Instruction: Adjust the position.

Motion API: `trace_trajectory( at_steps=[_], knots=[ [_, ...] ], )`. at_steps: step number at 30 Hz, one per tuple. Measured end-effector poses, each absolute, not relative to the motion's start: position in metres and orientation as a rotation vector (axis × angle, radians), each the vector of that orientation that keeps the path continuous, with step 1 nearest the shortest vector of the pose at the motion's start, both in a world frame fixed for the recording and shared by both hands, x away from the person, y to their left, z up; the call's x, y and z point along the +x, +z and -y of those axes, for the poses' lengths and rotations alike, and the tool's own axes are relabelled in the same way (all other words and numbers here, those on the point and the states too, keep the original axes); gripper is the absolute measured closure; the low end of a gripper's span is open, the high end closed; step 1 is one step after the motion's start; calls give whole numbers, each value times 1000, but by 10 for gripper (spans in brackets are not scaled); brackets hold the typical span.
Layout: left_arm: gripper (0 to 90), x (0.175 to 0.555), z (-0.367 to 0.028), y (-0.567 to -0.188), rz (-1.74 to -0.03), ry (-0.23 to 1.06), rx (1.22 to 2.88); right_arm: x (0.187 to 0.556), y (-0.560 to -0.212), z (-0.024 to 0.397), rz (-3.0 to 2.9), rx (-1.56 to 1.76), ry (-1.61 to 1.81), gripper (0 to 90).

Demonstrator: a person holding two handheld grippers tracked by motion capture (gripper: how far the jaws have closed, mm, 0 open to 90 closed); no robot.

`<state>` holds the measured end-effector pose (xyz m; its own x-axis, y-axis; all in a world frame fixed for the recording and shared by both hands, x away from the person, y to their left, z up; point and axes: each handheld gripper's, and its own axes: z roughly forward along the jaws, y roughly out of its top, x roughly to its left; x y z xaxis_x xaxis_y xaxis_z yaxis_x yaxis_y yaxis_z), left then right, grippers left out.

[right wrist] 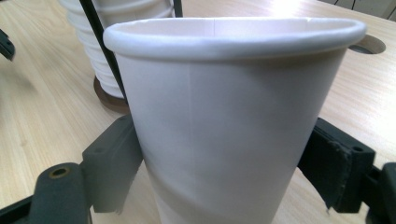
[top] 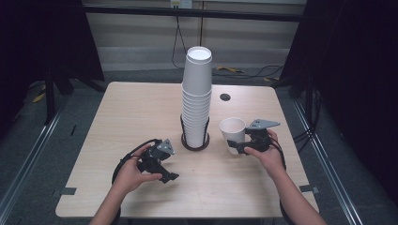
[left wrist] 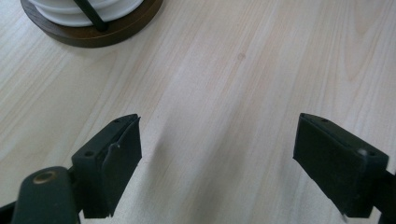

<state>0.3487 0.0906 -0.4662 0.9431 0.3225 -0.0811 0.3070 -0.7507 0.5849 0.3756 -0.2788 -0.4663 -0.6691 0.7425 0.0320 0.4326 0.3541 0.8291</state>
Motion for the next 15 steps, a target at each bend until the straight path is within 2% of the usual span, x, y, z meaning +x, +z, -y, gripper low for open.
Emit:
trace_trajectory(
  at_steps=[15],
  knots=[
    [150,347,-89,-466,-440,36,2470,363,-475,293,-2257,1046,1254,181]
  ],
)
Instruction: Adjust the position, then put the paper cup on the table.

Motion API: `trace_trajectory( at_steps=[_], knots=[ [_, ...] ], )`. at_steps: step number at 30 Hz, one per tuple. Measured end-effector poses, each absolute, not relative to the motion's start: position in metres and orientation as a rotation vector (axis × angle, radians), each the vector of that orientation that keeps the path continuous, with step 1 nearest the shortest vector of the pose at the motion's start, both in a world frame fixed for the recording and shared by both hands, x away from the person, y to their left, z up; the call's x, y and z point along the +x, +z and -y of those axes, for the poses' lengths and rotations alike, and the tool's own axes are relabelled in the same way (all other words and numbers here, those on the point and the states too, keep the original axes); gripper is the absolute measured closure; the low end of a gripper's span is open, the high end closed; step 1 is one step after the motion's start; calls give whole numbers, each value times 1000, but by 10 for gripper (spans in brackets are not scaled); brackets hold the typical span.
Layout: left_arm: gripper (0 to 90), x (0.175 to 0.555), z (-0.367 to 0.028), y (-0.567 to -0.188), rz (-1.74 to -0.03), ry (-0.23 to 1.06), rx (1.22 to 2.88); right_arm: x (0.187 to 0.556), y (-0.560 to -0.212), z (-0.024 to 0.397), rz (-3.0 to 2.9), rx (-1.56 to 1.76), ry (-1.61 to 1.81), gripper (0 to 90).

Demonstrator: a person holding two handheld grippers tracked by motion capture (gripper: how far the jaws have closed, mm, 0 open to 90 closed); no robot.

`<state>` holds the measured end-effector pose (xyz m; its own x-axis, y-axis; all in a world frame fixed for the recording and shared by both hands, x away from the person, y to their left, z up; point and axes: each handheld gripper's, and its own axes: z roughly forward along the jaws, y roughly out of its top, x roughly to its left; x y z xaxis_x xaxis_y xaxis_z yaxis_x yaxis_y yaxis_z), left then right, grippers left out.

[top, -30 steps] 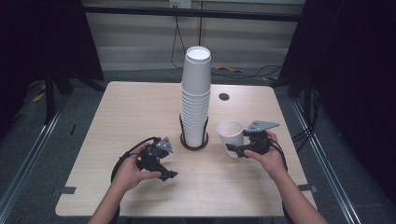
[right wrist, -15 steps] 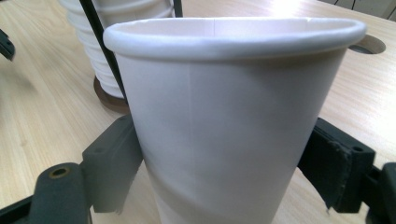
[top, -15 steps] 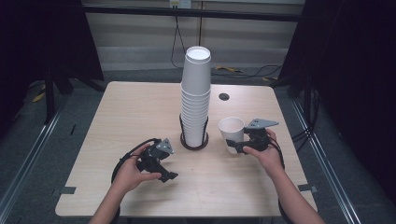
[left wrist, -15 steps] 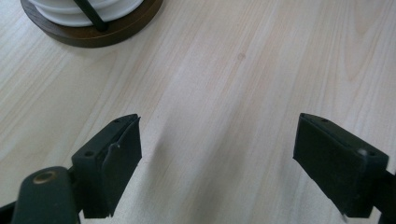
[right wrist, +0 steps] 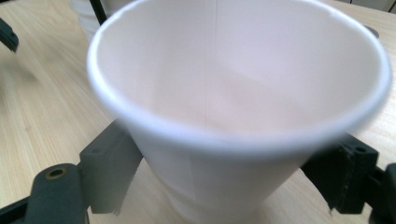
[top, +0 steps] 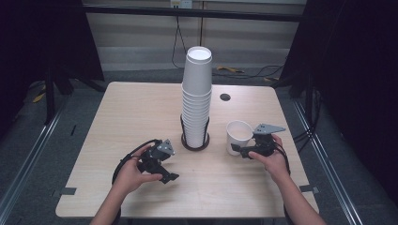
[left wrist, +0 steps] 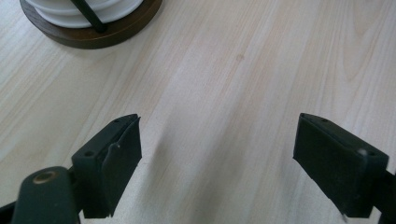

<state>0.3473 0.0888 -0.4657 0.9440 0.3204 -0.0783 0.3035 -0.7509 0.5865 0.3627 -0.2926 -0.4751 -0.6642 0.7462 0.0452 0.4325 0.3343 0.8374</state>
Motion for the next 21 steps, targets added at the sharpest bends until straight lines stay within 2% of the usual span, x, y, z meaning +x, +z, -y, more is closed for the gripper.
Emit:
trace_trajectory(
  at_steps=[21],
  knots=[
    [150,349,-91,-470,-463,30,2465,366,-477,283,-2271,1091,1235,154]
  ],
)
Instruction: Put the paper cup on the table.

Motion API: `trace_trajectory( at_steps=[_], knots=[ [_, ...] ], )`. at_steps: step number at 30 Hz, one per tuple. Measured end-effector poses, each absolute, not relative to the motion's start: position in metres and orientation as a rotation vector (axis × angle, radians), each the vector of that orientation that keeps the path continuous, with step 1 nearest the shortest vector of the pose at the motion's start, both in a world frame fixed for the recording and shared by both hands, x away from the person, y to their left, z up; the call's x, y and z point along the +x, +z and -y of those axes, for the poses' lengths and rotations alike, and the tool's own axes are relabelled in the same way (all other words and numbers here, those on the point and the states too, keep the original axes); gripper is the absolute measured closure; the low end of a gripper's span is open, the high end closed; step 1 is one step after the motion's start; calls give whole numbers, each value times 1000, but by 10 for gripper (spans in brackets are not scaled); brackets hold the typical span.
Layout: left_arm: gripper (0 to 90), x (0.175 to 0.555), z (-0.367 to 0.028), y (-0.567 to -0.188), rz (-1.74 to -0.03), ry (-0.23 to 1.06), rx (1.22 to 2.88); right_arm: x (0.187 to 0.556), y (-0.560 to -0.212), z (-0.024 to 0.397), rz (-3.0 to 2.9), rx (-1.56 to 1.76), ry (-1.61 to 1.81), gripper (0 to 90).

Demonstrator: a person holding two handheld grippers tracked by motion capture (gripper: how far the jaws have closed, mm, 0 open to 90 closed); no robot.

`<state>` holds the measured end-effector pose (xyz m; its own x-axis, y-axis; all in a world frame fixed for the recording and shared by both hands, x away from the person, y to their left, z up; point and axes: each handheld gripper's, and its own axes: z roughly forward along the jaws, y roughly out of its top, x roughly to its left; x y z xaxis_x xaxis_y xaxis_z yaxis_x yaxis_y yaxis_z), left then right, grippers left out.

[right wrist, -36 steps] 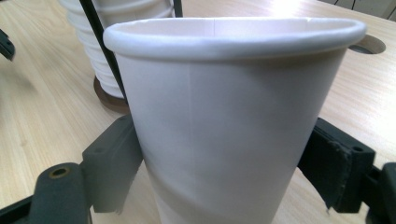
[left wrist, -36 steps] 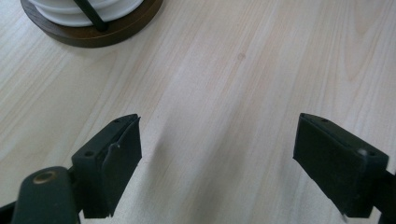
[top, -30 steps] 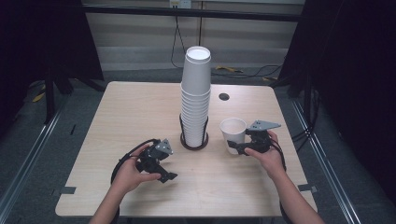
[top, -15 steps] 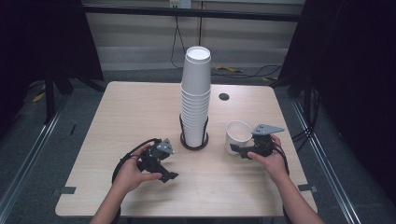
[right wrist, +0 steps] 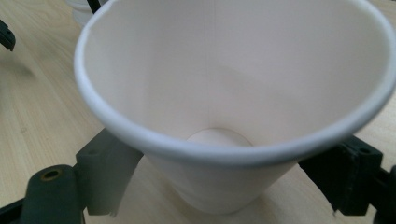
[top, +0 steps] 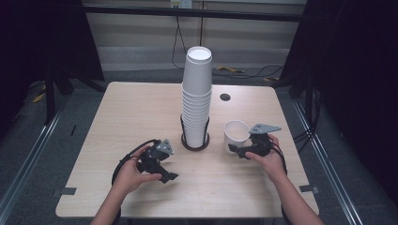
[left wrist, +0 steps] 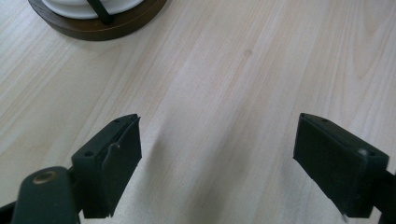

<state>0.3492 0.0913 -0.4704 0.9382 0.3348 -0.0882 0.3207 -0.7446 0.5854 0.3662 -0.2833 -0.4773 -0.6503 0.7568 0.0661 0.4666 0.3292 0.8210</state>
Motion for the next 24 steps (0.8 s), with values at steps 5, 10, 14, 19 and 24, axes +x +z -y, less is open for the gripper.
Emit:
trace_trajectory(
  at_steps=[5,10,14,19,24],
  knots=[
    [150,348,-91,-471,-459,32,2467,364,-479,285,-2290,1121,1222,145],
    [149,348,-94,-470,-466,35,2468,362,-479,285,-2314,1131,1197,145],
    [149,348,-97,-470,-481,40,2467,360,-479,283,-2335,1132,1181,143],
    [149,349,-97,-470,-479,35,2460,357,-477,284,-2346,1124,1152,139],
    [149,348,-94,-471,-471,28,2457,348,-474,288,-2358,1124,1149,139]
  ],
)
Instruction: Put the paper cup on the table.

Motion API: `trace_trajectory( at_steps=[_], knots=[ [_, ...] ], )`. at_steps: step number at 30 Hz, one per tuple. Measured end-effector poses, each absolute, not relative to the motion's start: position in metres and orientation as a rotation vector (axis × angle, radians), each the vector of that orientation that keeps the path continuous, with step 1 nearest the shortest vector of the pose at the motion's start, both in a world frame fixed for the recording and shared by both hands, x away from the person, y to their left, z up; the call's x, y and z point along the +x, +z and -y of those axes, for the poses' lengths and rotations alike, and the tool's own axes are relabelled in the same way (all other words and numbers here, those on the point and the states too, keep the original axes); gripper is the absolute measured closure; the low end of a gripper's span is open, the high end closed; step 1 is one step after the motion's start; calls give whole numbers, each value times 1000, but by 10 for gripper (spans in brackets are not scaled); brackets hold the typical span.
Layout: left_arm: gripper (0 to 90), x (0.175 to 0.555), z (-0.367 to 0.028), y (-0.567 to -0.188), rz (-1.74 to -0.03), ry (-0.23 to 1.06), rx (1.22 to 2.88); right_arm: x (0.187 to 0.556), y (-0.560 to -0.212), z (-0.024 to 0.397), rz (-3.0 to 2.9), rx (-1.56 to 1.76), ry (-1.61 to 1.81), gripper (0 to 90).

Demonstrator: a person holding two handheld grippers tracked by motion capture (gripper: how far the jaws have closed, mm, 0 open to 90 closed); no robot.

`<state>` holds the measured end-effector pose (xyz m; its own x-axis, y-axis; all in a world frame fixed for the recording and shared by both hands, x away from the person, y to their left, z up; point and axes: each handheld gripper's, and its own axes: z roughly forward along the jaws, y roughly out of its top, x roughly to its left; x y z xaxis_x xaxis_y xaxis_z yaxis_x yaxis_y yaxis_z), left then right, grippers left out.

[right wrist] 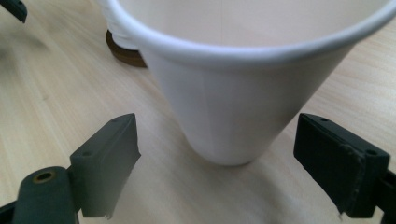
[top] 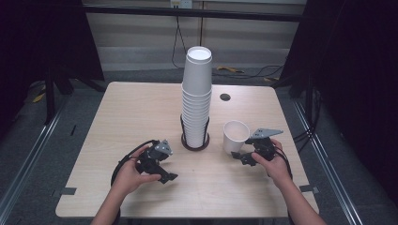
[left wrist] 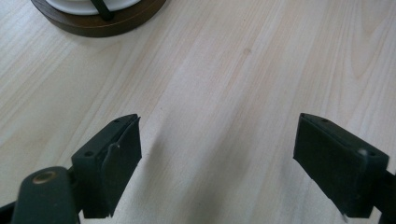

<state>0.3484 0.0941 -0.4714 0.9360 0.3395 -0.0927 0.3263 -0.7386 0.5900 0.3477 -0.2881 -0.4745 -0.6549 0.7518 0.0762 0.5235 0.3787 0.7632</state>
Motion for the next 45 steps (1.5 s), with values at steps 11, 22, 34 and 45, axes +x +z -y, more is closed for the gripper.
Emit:
trace_trajectory(
  at_steps=[11,22,34,45],
  knots=[
    [149,351,-91,-471,-478,23,2454,331,-473,301,-2396,1132,1097,139],
    [148,355,-101,-477,-510,50,2443,309,-478,303,-2447,1116,1025,139],
    [148,357,-114,-479,-508,73,2459,296,-477,304,-2451,1103,1014,139],
    [149,360,-129,-480,-515,92,2443,287,-479,316,-2425,1126,1022,139]
  ],
)
